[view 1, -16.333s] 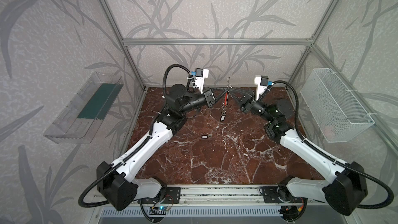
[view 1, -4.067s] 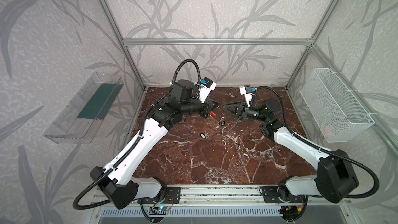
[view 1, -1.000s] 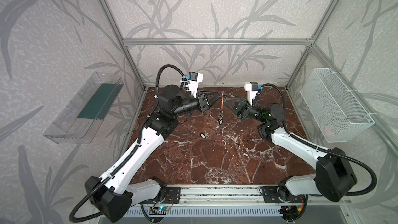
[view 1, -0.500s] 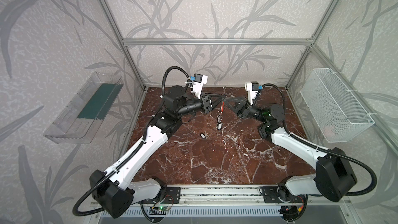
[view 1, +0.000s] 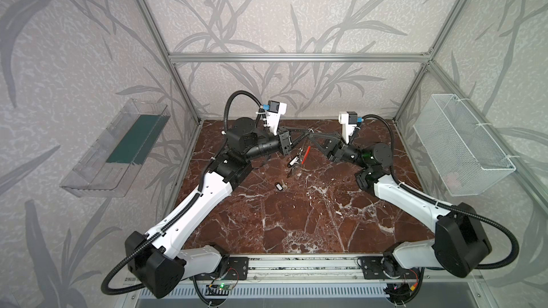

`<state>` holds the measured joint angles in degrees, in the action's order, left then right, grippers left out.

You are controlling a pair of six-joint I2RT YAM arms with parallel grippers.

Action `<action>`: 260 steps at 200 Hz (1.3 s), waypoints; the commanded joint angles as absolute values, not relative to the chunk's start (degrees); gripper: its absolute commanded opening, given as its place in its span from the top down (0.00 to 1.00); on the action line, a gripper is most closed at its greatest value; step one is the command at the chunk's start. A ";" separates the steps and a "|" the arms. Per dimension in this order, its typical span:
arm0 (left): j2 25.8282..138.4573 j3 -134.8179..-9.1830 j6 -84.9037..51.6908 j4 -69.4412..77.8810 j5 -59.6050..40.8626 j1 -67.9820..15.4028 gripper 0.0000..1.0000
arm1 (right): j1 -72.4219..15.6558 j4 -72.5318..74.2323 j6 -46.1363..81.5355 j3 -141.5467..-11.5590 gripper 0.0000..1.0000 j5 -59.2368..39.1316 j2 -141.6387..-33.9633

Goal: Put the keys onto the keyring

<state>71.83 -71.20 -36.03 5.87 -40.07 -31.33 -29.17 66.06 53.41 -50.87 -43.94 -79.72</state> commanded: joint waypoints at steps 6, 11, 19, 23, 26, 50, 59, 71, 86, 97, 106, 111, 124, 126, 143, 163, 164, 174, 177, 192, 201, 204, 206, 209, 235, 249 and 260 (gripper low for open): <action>72.03 -74.08 -32.42 0.18 -41.39 -31.56 1.00 | -27.36 67.57 53.93 -50.21 0.83 -44.12 -78.72; 72.01 -74.47 -31.85 -0.71 -41.47 -31.48 1.00 | -26.66 67.44 54.26 -49.66 0.81 -44.33 -78.23; 72.13 -75.17 -30.65 -2.45 -41.67 -31.37 1.00 | -25.43 67.03 54.62 -48.74 0.78 -44.62 -77.23; 72.22 -75.61 -30.02 -3.41 -41.75 -31.38 1.00 | -24.81 66.69 54.73 -48.27 0.77 -44.84 -76.64; 72.22 -75.95 -29.65 -4.10 -41.85 -31.38 1.00 | -24.34 66.24 54.75 -47.92 0.76 -45.01 -76.23; 72.69 -78.32 -26.27 -8.75 -42.92 -31.24 1.00 | -21.14 58.66 52.79 -47.00 0.74 -47.73 -71.98; 72.99 -79.30 -24.91 -10.58 -43.48 -31.29 1.00 | -20.51 53.77 50.43 -47.44 0.73 -48.98 -70.33; 73.51 -80.82 -22.96 -13.47 -44.16 -31.28 1.00 | -20.13 46.68 46.17 -48.56 0.71 -50.10 -68.04; 74.13 -82.74 -20.12 -17.79 -44.77 -31.28 1.00 | -20.13 36.04 40.20 -50.83 0.69 -51.16 -65.66; 74.48 -83.90 -18.26 -20.48 -44.99 -31.29 1.00 | -20.20 28.68 36.12 -53.32 0.69 -52.28 -65.05; 74.59 -84.61 -16.87 -22.31 -45.24 -31.29 1.00 | -20.29 23.76 32.84 -55.22 0.69 -53.32 -64.87; 74.62 -84.98 -16.14 -23.08 -45.48 -31.29 1.00 | -20.38 21.76 31.69 -56.01 0.69 -53.79 -64.78; 74.74 -85.65 -14.60 -24.84 -45.79 -31.29 1.00 | -20.94 18.60 29.01 -57.41 0.69 -54.60 -64.53; 74.72 -85.75 -14.46 -25.11 -45.90 -31.22 1.00 | -21.03 18.12 28.59 -57.64 0.69 -54.65 -64.54; 75.04 -86.80 -13.24 -26.95 -46.33 -31.28 1.00 | -22.19 13.29 25.05 -59.88 0.69 -54.61 -64.77; 75.21 -87.77 -12.36 -28.65 -46.64 -31.24 1.00 | -24.03 9.21 21.58 -62.01 0.69 -54.83 -65.45; 75.22 -87.79 -12.29 -28.70 -46.65 -31.27 1.00 | -24.05 9.09 21.42 -62.21 0.69 -54.84 -65.46; 75.23 -88.07 -12.00 -29.38 -46.87 -31.29 1.00 | -24.95 7.73 20.31 -63.11 0.69 -54.70 -65.86; 75.22 -88.14 -11.88 -29.47 -46.89 -31.26 1.00 | -25.15 7.48 20.05 -63.33 0.69 -54.67 -65.95; 74.93 -88.22 -11.71 -29.89 -47.10 -31.25 1.00 | -25.99 6.77 19.34 -64.19 0.70 -54.61 -66.51; 74.85 -88.18 -11.68 -30.13 -47.35 -31.29 1.00 | -26.44 6.64 19.17 -64.57 0.71 -54.63 -66.83; 74.86 -88.18 -11.69 -30.19 -47.37 -31.29 1.00 | -26.55 6.56 19.12 -64.70 0.71 -54.66 -66.96; 74.81 -88.16 -11.69 -30.22 -47.42 -31.31 1.00 | -26.61 6.54 19.13 -64.82 0.71 -54.62 -67.03; 74.80 -88.16 -11.56 -30.31 -47.46 -31.31 1.00 | -26.78 6.40 19.01 -64.90 0.71 -54.64 -67.17; 74.54 -88.17 -11.65 -30.67 -47.90 -31.37 1.00 | -28.01 4.36 17.76 -66.24 0.72 -54.55 -68.48; 74.28 -88.16 -11.69 -30.76 -48.07 -31.37 1.00 | -28.55 2.85 16.74 -66.83 0.72 -54.01 -69.03; 74.19 -88.07 -11.72 -30.84 -48.07 -31.37 1.00 | -28.78 2.30 16.44 -67.01 0.73 -53.66 -69.33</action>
